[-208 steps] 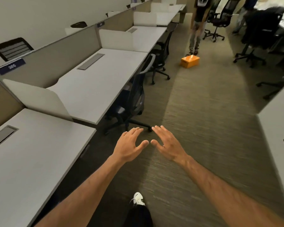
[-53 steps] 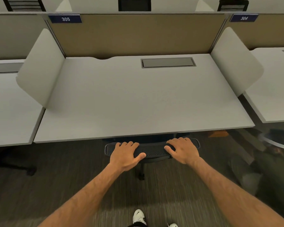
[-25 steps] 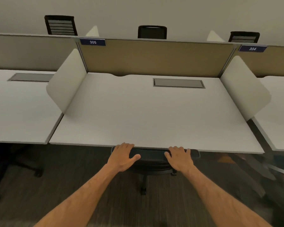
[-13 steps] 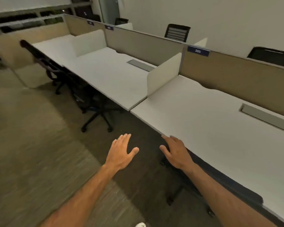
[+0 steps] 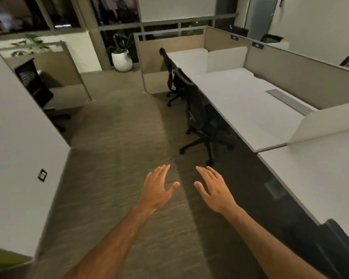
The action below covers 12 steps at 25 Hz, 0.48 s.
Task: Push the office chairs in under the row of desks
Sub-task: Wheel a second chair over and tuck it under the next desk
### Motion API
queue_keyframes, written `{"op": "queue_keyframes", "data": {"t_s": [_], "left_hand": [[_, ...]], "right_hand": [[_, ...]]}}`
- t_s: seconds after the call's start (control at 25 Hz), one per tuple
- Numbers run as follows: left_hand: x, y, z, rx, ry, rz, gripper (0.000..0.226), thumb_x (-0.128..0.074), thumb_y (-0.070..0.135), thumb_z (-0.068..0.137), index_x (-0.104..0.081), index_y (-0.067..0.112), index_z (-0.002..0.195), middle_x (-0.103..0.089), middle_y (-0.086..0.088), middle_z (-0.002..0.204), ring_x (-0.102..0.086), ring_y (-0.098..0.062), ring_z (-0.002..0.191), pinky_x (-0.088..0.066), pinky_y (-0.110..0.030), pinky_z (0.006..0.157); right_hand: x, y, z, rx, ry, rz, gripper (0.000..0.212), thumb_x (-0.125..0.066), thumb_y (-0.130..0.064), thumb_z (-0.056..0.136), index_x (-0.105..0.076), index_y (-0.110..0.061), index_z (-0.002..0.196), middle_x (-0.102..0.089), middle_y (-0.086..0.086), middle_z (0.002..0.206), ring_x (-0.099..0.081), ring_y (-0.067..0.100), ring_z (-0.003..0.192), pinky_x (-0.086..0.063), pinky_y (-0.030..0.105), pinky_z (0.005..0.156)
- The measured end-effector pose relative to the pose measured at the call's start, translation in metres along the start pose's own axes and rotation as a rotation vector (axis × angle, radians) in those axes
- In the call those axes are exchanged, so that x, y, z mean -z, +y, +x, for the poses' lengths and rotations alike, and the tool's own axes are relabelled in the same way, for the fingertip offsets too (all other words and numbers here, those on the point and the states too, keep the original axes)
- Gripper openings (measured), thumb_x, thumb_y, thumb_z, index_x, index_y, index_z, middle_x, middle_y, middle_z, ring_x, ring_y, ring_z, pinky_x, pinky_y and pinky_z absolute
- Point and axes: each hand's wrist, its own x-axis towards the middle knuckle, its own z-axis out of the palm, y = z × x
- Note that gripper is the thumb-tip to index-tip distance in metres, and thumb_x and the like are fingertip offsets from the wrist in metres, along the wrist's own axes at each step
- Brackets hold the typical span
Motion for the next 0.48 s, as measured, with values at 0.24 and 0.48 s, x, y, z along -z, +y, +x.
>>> {"op": "queue_keyframes", "data": {"t_s": [0.24,0.48], "left_hand": [[0.079,-0.09,0.055,-0.019,0.101,0.003,0.081,-0.044,0.069,0.098,-0.025,0.021,0.161,-0.026,-0.001,0.167,-0.016,-0.016,0.155,-0.01,-0.042,0.126],[0.106,-0.159,0.113,-0.01,0.068,0.033,0.083,-0.036,0.074,0.098,-0.017,0.025,0.163,-0.017,0.002,0.17,-0.007,-0.011,0.156,-0.002,-0.038,0.127]], "right_hand": [[-0.05,-0.08,0.113,0.084,0.02,0.042,0.068,-0.027,-0.062,0.102,-0.025,-0.026,0.161,-0.027,-0.003,0.167,-0.008,0.014,0.157,-0.012,0.041,0.128],[-0.093,-0.099,0.208,0.102,-0.041,0.029,0.068,-0.029,-0.06,0.105,-0.01,-0.03,0.163,-0.005,-0.009,0.171,0.01,0.007,0.156,-0.008,0.047,0.128]]}}
